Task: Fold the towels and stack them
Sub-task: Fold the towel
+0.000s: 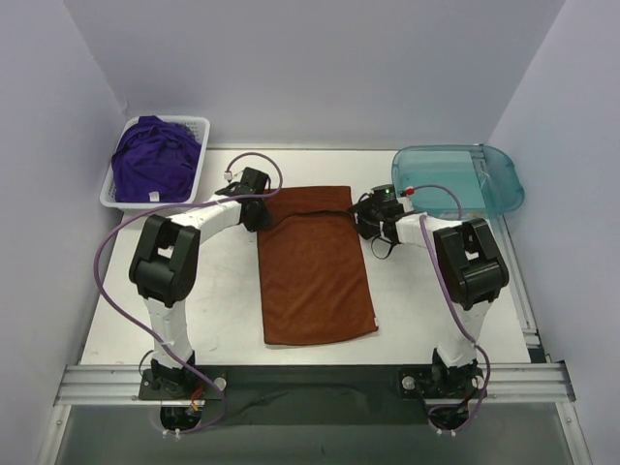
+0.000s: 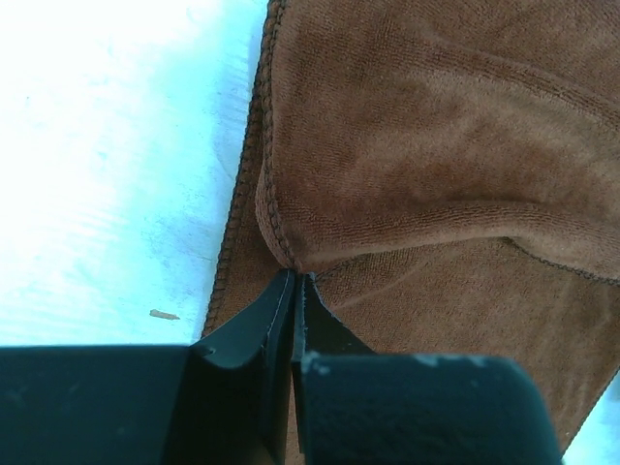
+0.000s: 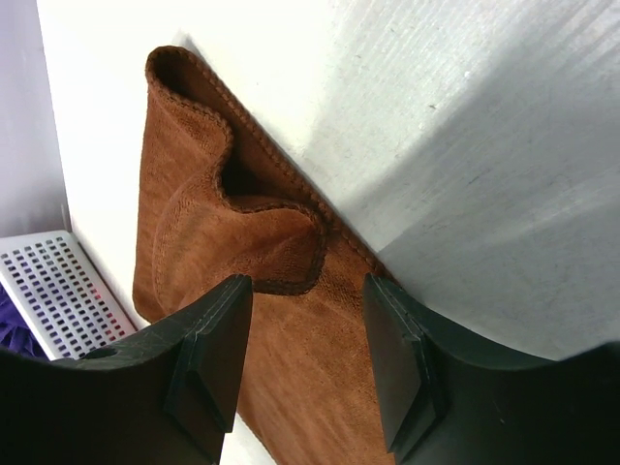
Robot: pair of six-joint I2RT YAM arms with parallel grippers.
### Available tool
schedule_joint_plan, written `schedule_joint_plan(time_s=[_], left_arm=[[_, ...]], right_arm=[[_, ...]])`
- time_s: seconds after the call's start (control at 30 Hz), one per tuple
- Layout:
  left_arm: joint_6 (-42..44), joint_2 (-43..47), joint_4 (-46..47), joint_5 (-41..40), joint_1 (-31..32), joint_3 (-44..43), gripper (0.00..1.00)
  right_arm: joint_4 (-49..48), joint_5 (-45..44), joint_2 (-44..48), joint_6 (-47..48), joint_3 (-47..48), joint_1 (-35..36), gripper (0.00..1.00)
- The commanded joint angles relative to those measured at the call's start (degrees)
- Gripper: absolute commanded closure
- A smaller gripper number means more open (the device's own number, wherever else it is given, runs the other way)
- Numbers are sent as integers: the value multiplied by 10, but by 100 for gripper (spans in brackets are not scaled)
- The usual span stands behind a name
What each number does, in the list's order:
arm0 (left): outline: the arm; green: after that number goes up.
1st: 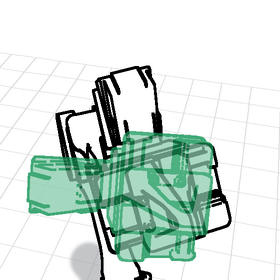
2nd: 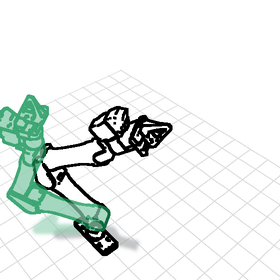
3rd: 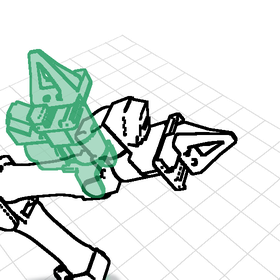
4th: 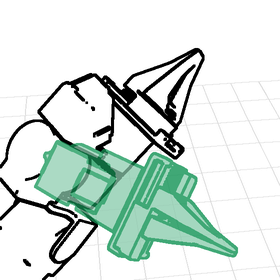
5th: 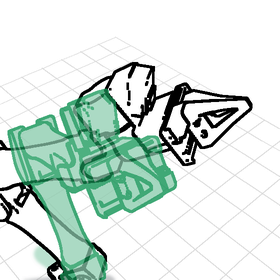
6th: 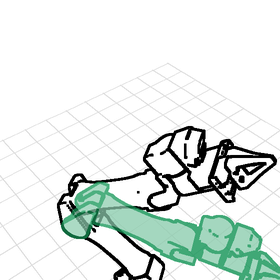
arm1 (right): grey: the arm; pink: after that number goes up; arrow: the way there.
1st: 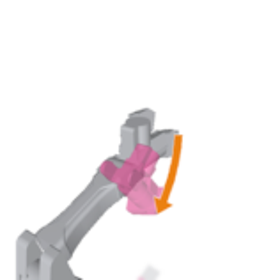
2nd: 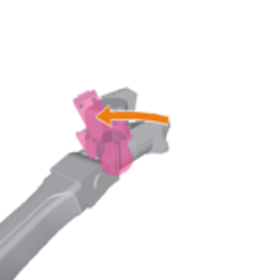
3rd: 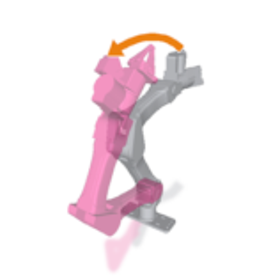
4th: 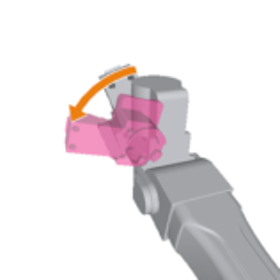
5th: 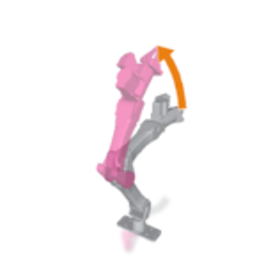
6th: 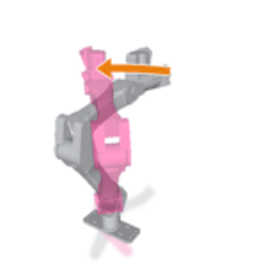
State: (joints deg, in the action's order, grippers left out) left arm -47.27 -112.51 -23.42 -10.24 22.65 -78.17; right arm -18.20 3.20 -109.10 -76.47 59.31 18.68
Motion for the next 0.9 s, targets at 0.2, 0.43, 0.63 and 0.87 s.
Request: schedule_joint_plan(time_s=[0.2, 0.43, 0.63, 0.87], left_arm=[[9, 32, 16, 10, -4, 4, 93], [10, 33, 21, 14, -5, 8, 93], [11, 34, 19, 15, -6, 10, 93], [11, 37, 19, 15, -9, 14, 93]], right_arm=[[16, -50, 2, -46, 24, 16, 51], [15, -65, 3, -51, 30, 18, 52], [18, -68, -8, -62, 40, 18, 55], [21, -67, -16, -72, 39, 19, 56]])
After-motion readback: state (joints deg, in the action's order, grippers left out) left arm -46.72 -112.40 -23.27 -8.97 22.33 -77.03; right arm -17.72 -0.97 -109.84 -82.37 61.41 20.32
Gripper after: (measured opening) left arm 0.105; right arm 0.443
